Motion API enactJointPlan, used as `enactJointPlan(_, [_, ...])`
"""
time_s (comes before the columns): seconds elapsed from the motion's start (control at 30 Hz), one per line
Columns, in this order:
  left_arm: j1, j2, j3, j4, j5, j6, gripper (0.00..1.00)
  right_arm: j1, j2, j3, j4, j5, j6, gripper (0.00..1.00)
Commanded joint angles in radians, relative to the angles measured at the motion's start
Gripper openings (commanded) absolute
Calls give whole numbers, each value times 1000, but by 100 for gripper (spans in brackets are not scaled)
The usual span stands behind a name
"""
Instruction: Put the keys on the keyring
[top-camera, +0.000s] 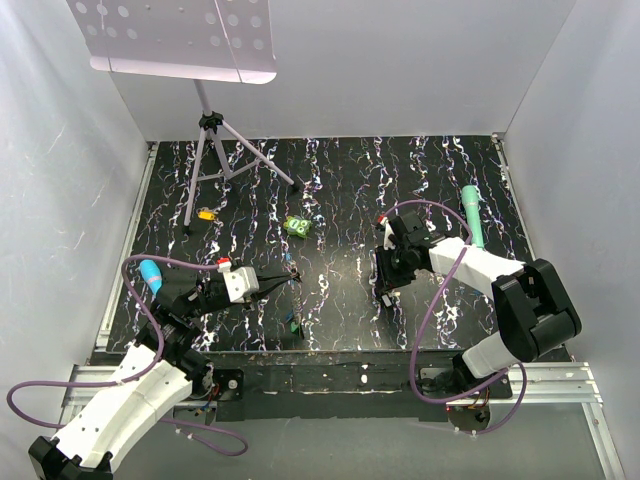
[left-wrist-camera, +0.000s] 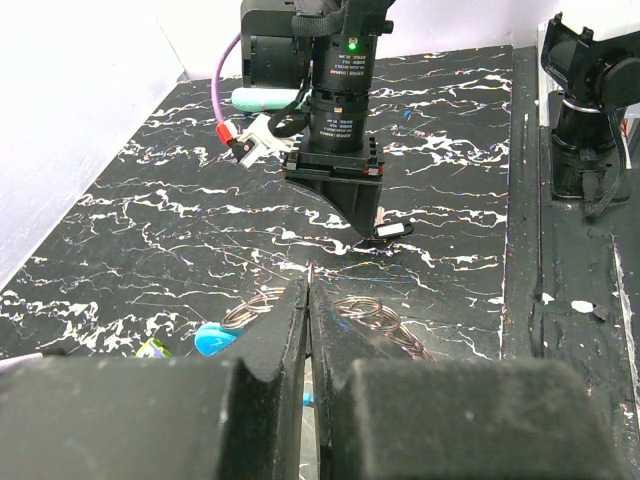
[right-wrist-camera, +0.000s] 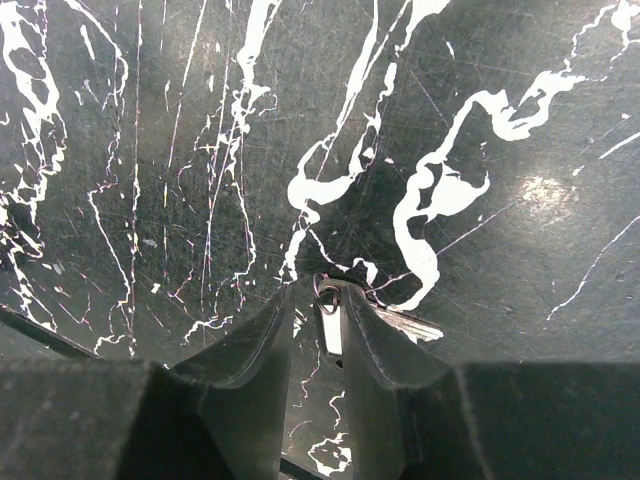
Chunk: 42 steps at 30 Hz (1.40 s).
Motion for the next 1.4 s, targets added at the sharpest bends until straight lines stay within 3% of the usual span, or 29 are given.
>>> enactJointPlan(0.0, [6,-7,26,27,-8,10,0,-4,-5,22,-15,-17,-7,33])
enactJointPlan(0.93, [6,-7,27,25,-11,10,0,-4,28,39,-33,-23,-13,28])
enactJointPlan(1.37, [6,-5,26,25,-11,8,0,-4,25,43,-32,-31,-27,15])
